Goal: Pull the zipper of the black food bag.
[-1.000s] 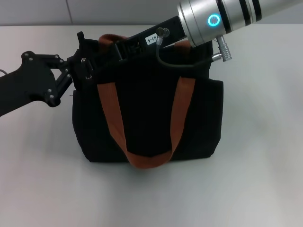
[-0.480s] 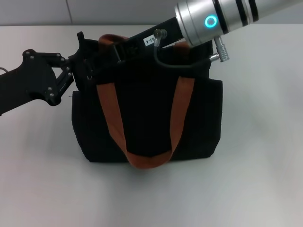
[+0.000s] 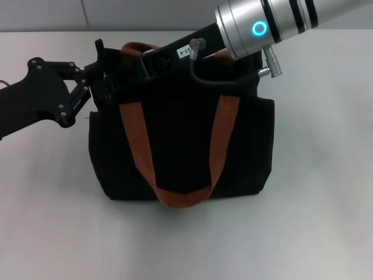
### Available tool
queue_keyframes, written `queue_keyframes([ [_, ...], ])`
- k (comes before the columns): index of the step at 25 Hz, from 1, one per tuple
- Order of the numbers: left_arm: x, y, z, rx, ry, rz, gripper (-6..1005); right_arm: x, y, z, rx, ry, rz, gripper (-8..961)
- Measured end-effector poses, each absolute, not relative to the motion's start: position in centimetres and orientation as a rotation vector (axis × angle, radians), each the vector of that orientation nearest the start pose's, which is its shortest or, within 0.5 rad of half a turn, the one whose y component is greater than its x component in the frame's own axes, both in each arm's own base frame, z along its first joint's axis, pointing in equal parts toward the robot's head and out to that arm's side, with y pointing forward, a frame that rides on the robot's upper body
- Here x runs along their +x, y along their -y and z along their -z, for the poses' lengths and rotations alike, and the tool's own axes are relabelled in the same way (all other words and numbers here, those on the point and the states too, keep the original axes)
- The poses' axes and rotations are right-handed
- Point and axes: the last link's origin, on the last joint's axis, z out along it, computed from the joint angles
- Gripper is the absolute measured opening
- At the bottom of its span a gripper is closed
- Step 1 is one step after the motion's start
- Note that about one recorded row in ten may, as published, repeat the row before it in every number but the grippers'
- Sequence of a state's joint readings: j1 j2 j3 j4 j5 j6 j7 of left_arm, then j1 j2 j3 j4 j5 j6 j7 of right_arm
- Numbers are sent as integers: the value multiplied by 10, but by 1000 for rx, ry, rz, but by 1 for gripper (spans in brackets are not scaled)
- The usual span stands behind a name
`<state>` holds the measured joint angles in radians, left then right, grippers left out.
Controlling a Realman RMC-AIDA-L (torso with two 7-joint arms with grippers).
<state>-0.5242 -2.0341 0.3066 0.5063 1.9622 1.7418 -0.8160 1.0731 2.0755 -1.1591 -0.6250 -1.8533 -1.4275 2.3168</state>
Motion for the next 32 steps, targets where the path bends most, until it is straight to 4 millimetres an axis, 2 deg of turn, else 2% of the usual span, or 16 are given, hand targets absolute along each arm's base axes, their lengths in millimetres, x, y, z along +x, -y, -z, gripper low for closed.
queue_keyframes([
  [6, -277, -318, -44, -2407, 63, 923, 78, 45, -394, 58, -3071, -1141, -473, 448],
  [14, -277, -318, -44, -2405, 65, 926, 80, 45, -395, 59, -3062, -1137, -470, 349],
  [32, -270, -320, -45, -2419, 57, 959, 86, 45, -397, 59, -3050, -1133, -472, 268],
])
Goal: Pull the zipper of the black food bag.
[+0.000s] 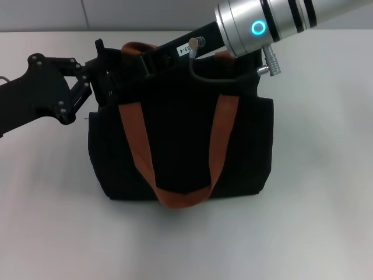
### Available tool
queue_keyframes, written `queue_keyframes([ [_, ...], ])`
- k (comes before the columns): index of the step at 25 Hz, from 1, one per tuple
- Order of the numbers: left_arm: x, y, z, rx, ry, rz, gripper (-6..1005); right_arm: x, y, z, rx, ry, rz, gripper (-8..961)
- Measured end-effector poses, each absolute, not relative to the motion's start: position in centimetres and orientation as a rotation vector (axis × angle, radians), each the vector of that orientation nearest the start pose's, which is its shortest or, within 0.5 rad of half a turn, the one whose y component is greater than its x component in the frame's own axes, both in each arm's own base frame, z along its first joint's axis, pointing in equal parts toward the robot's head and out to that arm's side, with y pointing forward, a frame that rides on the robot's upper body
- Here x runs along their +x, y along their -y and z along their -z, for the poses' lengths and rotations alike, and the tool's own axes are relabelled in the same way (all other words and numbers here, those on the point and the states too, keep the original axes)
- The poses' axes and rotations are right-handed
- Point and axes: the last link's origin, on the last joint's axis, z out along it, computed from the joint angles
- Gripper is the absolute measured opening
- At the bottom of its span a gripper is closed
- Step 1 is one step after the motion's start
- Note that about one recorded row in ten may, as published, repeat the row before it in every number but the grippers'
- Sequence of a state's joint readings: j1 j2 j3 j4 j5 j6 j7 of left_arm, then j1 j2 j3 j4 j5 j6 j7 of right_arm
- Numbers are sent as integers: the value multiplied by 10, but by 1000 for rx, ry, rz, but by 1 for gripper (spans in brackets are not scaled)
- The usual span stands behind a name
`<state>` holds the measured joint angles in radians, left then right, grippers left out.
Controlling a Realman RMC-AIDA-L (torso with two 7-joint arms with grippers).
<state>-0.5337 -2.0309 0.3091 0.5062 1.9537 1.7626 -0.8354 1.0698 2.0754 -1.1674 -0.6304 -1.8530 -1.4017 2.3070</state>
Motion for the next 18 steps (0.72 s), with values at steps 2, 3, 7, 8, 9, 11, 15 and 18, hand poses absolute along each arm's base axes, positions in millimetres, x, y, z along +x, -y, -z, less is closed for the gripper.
queue_keyframes([
  [2, -270, -320, -45, -2421, 56, 960, 87, 45, -397, 59, -3049, -1133, -472, 270],
  [3, -270, -320, -45, -2421, 56, 960, 87, 45, -397, 59, -3049, -1133, -472, 270],
  [7, -270, -320, -45, -2417, 58, 963, 88, 45, -397, 60, -3049, -1130, -471, 265],
  [8, -270, -320, -45, -2417, 58, 963, 89, 45, -397, 60, -3049, -1130, -471, 263],
  [9, -270, -320, -45, -2416, 59, 962, 89, 45, -397, 60, -3048, -1129, -471, 261],
  [11, -271, -320, -46, -2415, 60, 962, 90, 45, -398, 60, -3045, -1128, -472, 257],
  [15, -271, -319, -46, -2414, 62, 961, 91, 45, -398, 60, -3045, -1125, -472, 193],
  [18, -272, -319, -46, -2412, 64, 961, 92, 46, -398, 60, -3044, -1124, -472, 152],
])
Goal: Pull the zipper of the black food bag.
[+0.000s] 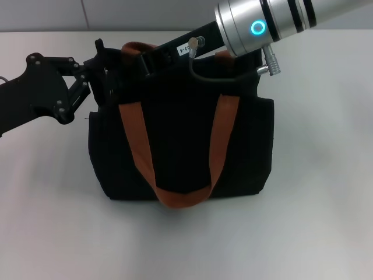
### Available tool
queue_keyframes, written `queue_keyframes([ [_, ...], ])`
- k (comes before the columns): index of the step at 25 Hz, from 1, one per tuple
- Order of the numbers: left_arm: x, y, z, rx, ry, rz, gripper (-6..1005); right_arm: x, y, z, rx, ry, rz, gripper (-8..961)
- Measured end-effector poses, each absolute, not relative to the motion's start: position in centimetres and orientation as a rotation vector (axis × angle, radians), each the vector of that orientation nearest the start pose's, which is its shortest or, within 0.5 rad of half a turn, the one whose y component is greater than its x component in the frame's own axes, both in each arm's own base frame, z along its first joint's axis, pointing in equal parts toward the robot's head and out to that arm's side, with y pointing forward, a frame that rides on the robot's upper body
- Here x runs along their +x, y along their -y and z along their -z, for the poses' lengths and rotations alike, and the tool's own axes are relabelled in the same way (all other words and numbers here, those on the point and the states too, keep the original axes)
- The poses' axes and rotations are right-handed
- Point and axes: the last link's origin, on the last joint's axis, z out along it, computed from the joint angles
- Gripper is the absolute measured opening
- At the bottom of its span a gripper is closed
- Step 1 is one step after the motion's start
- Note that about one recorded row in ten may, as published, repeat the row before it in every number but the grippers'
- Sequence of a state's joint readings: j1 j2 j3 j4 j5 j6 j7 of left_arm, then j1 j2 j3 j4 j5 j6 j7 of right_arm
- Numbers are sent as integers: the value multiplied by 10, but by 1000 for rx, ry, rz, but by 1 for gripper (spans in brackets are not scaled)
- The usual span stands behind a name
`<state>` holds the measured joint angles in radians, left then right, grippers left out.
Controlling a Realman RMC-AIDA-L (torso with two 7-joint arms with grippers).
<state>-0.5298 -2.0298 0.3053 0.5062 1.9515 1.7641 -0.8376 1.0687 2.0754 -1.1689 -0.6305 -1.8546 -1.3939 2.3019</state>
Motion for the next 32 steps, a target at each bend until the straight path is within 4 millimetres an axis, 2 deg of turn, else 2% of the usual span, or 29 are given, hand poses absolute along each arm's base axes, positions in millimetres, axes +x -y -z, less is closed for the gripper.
queue_keyframes([
  [29, -269, -318, -45, -2418, 59, 982, 101, 48, -398, 60, -3047, -1094, -477, 166],
  [32, -269, -317, -45, -2417, 61, 985, 102, 48, -398, 60, -3048, -1083, -477, 123],
])
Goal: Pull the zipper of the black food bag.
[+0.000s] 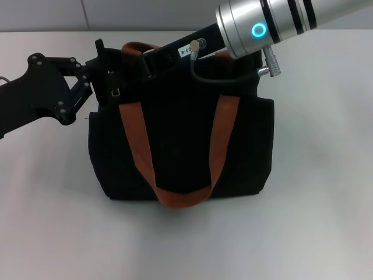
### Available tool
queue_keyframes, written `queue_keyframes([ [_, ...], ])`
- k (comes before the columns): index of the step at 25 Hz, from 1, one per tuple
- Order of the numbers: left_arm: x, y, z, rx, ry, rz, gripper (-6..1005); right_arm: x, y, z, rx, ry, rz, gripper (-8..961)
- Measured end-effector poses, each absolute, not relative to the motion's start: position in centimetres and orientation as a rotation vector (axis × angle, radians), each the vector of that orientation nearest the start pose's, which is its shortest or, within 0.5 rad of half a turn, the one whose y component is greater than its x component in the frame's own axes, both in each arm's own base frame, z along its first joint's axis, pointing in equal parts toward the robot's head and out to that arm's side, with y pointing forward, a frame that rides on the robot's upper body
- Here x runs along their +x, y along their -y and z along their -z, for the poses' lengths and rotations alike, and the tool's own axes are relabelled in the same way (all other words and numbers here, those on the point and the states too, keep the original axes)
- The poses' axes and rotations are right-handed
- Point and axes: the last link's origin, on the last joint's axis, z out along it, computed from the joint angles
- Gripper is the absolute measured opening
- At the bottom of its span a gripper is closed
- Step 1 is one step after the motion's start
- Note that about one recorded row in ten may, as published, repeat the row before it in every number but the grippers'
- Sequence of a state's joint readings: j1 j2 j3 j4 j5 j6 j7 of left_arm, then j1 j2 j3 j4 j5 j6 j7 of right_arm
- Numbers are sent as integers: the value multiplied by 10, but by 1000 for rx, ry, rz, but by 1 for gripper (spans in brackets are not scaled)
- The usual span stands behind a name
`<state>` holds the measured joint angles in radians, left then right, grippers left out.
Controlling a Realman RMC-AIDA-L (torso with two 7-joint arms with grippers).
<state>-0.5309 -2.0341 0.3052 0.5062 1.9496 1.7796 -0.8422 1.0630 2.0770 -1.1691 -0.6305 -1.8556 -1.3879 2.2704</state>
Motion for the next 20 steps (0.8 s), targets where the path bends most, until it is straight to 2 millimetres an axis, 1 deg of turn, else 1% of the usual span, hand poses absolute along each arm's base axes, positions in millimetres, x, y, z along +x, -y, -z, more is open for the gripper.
queue_keyframes([
  [7, -272, -316, -47, -2405, 67, 984, 104, 47, -398, 60, -3053, -1063, -479, -2],
  [20, -272, -316, -48, -2399, 67, 986, 109, 48, -398, 59, -3051, -1065, -491, -1],
])
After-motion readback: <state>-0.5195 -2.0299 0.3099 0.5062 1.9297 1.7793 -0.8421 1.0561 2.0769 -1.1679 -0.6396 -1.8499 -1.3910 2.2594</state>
